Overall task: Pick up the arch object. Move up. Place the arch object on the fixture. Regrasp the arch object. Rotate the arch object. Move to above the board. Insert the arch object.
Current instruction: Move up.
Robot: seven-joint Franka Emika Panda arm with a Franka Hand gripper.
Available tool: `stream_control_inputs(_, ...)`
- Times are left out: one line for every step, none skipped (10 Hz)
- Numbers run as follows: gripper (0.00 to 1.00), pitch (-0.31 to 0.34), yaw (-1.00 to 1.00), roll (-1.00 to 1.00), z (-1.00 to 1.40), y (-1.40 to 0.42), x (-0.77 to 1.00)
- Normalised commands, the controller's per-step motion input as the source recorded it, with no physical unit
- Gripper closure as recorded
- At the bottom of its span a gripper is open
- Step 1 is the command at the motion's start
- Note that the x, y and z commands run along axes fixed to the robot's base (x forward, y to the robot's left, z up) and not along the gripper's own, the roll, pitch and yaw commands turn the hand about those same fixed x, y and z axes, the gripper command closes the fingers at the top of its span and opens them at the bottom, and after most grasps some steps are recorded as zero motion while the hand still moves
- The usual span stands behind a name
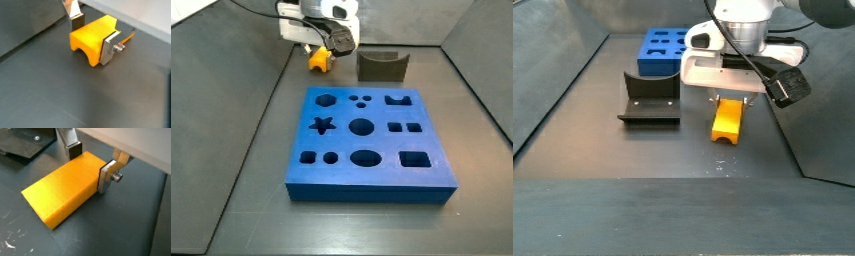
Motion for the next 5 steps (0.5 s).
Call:
stream_control_inputs(1.00,0.000,0.00,0.00,0.83,0.00,0.00)
stream_control_inputs(1.00,0.003,0.01,0.01,0.79,0.03,0.05)
stream_control_inputs(1.00,0.044,0.00,0.02,0.66,0.03,0.03)
stream_control_inputs(1.00,0.049,-0.01,0.02,0.55,0.02,0.01)
stream_control_inputs(1.00,0.047,-0.02,0.03,0.44,0.02,0.00)
